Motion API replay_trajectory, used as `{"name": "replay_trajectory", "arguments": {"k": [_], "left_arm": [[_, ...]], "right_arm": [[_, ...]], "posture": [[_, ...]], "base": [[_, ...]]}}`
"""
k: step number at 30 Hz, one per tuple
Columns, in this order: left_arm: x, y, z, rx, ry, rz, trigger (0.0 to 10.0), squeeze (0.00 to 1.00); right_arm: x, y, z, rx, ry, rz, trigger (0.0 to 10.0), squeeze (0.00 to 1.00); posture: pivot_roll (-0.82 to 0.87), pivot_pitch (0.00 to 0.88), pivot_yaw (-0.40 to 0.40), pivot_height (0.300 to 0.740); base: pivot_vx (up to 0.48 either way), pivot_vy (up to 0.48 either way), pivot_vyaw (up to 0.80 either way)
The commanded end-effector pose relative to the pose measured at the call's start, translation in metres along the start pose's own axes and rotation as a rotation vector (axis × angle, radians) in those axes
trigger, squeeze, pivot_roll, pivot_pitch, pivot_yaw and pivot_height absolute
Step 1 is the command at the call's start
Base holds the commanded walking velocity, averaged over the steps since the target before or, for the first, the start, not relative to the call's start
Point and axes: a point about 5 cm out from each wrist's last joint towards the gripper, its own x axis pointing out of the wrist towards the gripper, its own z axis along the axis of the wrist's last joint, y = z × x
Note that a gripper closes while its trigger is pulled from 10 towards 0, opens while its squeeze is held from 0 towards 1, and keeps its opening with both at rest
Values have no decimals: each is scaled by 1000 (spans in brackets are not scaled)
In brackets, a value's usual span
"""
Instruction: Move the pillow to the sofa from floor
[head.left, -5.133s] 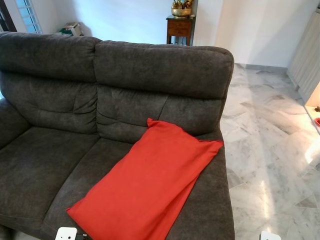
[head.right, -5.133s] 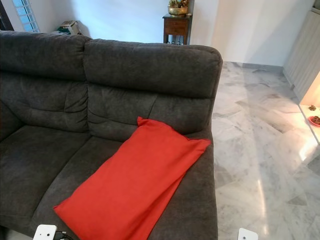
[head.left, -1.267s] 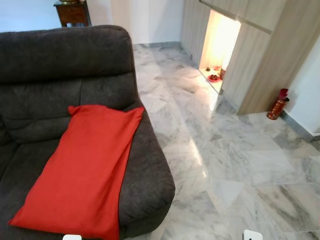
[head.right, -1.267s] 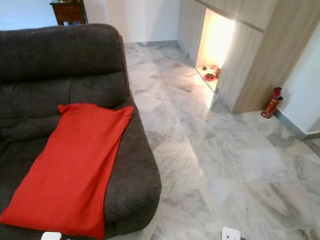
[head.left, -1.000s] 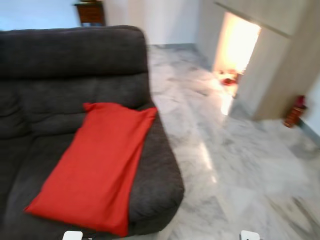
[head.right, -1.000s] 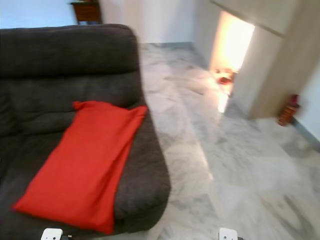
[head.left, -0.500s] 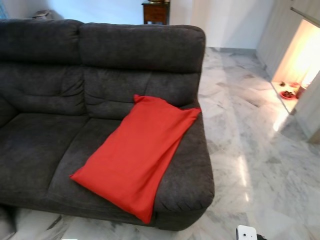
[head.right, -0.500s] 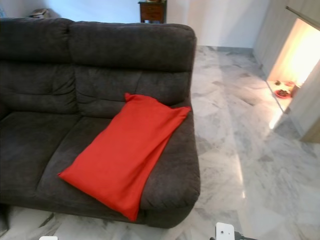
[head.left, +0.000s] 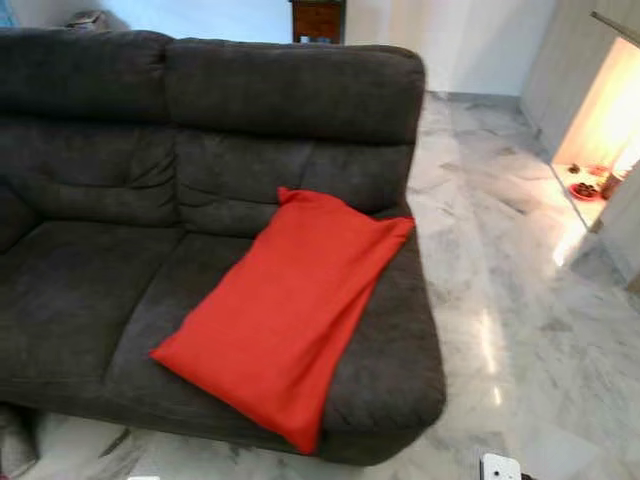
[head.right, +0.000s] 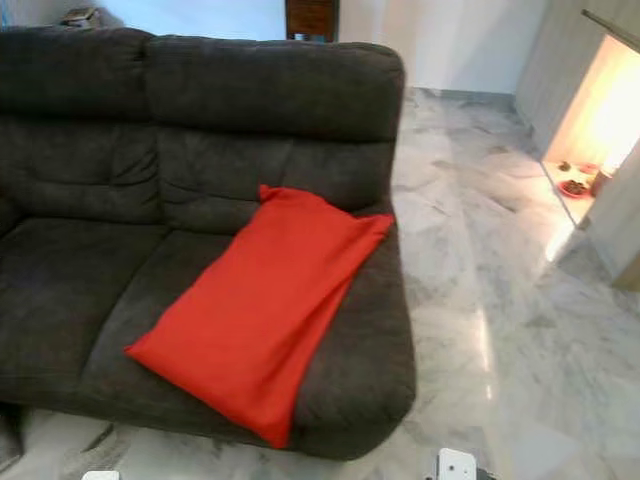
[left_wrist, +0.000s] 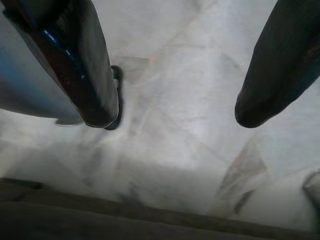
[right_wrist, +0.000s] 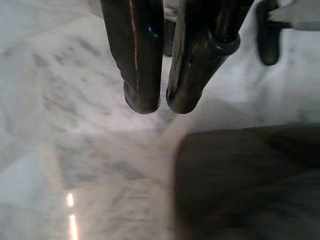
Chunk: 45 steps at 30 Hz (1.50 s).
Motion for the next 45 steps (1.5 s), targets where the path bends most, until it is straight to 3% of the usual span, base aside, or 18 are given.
{"name": "replay_trajectory", "arguments": {"k": [1,12,18,45], "left_arm": [[-2,2,-8,-15,32,10,10000,0],[-3,3,-10,-18,45,12,10000,0],[-3,4,-10,-19,48,13,10000,0],[-3,9,-9,-12,56,18,10000,0]], "right_arm": [[-2,-2,-6,5,12,-2,10000,0],[-1,0,-2,-68,-12,21,10000,0],[-1,0,-2,6,-13,12,10000,0],[-1,2,-2,13,-16,16,10000,0]], "posture": [[104,87,3,740],[106,87,3,740],[105,87,4,740],[110,63,10,740]], "base": [[0,480,0],[0,480,218],[0,480,400],[0,480,0]]}}
